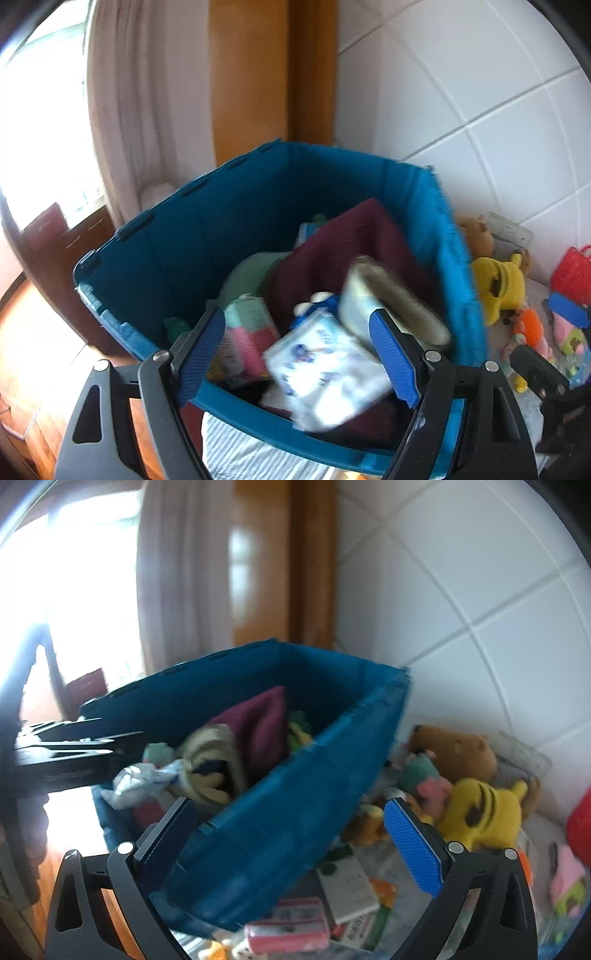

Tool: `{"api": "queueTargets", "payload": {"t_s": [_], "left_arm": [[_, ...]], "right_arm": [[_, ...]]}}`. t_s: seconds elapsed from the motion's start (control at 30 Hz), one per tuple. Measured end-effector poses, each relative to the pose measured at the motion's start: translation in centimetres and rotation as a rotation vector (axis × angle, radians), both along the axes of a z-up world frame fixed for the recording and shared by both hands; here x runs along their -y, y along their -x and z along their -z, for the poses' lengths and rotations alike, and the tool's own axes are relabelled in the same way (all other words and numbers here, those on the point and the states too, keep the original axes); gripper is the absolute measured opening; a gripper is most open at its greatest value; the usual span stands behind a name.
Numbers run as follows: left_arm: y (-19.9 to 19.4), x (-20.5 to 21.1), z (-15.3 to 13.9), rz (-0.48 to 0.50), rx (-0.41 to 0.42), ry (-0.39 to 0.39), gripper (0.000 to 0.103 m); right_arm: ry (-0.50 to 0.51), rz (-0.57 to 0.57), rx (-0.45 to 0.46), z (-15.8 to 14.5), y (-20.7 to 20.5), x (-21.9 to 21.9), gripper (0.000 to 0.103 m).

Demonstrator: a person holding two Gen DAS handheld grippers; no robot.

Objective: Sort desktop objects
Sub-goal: 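Withdraw both tools from the crate back over the table, then grasp the yellow toy tongs with the left tool while the right tool grasps the white plush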

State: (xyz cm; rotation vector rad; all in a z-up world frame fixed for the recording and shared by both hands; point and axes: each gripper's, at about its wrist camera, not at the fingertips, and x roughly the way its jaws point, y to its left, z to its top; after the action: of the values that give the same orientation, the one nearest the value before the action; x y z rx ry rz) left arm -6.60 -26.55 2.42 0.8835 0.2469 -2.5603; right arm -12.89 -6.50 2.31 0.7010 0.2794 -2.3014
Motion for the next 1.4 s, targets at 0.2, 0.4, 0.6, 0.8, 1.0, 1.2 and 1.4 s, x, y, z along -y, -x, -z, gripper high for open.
{"api": "queueTargets", "payload": {"t_s": [0.2, 0.4, 0.6, 0.8, 1.0, 1.2, 1.4], "left_arm": [[0.4, -6.6, -1.4, 0.131, -0.048, 0.028, 0.081], [2.3, -16.0, -1.5, 0.282, -0.053, 0.026, 0.084], [5.9, -26.6, 1.3, 0.352, 0.009, -0.01, 0.084], [9.2, -35.8, 4.9, 0.356, 0.08, -0.054, 0.084], [12.9, -43.2, 8.8, 0.432, 0.186, -0.049, 0.084], [16.5, -48.9, 12.8, 0.531, 0.289, -0.048, 0.084], [18.5, -51.5, 16.9, 0.587, 0.38, -0.039, 0.084]], "right_arm": [[0.024, 0.139, 0.037, 1.1, 0.7, -6.7, 0.103], [0.017, 0.269, 0.078, 3.1, 1.6, -15.4, 0.103], [0.009, 0.382, 0.118, 5.0, 3.8, -26.8, 0.103], [-0.015, 0.468, 0.149, 6.7, 7.1, -38.5, 0.103], [-0.038, 0.546, 0.221, 9.4, 9.0, -47.3, 0.093], [-0.051, 0.689, 0.309, 13.5, 9.2, -54.8, 0.071], [-0.081, 0.773, 0.404, 18.6, 9.5, -58.6, 0.073]]}}
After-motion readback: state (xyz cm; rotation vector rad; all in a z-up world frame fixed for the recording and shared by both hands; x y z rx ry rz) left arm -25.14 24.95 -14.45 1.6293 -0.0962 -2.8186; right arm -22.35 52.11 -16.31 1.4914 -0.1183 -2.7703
